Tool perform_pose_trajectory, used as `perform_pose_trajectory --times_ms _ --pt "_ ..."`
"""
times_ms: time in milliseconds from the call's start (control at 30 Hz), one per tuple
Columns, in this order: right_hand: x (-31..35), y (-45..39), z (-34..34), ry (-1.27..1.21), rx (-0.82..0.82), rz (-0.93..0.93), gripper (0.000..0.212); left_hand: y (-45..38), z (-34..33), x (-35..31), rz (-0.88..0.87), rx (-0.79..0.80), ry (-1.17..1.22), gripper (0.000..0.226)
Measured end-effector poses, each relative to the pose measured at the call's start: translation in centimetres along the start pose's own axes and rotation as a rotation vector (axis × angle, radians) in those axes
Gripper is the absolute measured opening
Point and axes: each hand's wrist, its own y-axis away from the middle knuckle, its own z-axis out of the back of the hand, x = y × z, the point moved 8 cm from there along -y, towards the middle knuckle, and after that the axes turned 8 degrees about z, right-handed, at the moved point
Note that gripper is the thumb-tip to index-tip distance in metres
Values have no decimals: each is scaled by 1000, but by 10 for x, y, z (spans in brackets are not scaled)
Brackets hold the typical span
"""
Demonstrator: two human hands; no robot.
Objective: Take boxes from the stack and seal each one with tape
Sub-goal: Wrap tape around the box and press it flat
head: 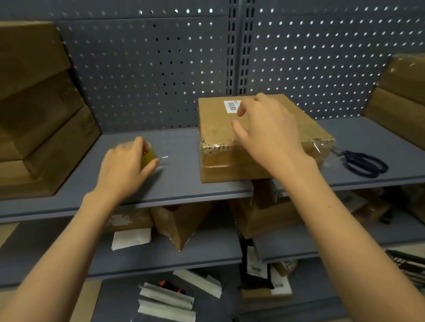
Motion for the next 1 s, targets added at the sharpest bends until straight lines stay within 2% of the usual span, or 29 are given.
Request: perform_pose_trajectory --times_ms 100,267,400,567,700,900,1000 --pt "-3 2 2 7 -5 -4 27 -4 17 -13 -39 -95 -98 34" --pt "-20 10 7 4 -21 9 28 -8 55 -67 -133 -219 -13 31" --pt "-53 18 9 -17 -26 13 27 -8 70 -116 -155 -252 64 33" --pt "-114 26 16 -56 -42 32 28 -6 63 -182 -136 -221 111 29" --pt "-161 32 11 -225 -42 40 31 1 52 -237 -158 -193 147 33" --pt "-166 50 -11 -462 142 200 32 6 15 -294 -142 -30 164 46" --pt "-154 55 -33 -464 241 325 51 3 -2 -307 -172 38 140 50"
